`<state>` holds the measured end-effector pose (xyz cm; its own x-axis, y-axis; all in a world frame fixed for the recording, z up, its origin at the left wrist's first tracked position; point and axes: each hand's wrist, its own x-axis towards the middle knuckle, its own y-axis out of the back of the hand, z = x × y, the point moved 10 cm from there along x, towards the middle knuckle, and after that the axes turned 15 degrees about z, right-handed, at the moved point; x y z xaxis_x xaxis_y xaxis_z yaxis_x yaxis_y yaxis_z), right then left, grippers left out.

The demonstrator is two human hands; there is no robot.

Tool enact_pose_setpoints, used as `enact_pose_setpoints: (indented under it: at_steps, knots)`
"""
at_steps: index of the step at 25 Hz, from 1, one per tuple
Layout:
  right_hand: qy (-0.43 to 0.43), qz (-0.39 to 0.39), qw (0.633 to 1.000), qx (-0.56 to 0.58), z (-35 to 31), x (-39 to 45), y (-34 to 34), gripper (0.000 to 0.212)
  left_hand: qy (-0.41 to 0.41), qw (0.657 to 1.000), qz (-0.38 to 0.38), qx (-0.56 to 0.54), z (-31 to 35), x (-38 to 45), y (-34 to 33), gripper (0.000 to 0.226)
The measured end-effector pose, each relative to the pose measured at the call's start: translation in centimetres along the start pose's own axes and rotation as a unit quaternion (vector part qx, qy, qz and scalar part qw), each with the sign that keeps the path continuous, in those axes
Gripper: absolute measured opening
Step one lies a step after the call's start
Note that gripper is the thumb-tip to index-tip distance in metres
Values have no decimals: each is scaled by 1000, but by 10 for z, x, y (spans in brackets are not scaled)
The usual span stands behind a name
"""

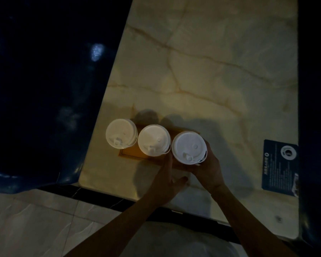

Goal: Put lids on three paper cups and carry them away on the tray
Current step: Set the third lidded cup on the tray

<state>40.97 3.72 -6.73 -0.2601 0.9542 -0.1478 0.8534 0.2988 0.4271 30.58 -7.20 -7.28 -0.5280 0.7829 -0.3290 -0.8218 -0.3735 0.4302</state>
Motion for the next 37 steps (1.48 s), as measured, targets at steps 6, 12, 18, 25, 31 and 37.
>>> enact_pose_setpoints:
  at_steps: [6,12,18,25,31,37]
  knots:
    - [-5,5,1000,8,-4,0,1,72,0,1000,-2,-6,0,5,2,89]
    - [-5,5,1000,9,-2,0,0,76,-4,1000,-10,-1,-4,9,3,90]
    - [-15,0,1000,9,2,0,-2,81,-9,1000,-20,15,-6,12,3,92]
    - [-4,8,1000,8,-5,-1,-6,84,9,1000,-14,6,-12,13,8,96]
    - [-5,6,1000,-5,2,-1,-8,89,34,999,-7,5,-17,11,7,87]
    - [-7,15,1000,-20,0,-1,-4,94,30,1000,-9,-2,-17,12,6,90]
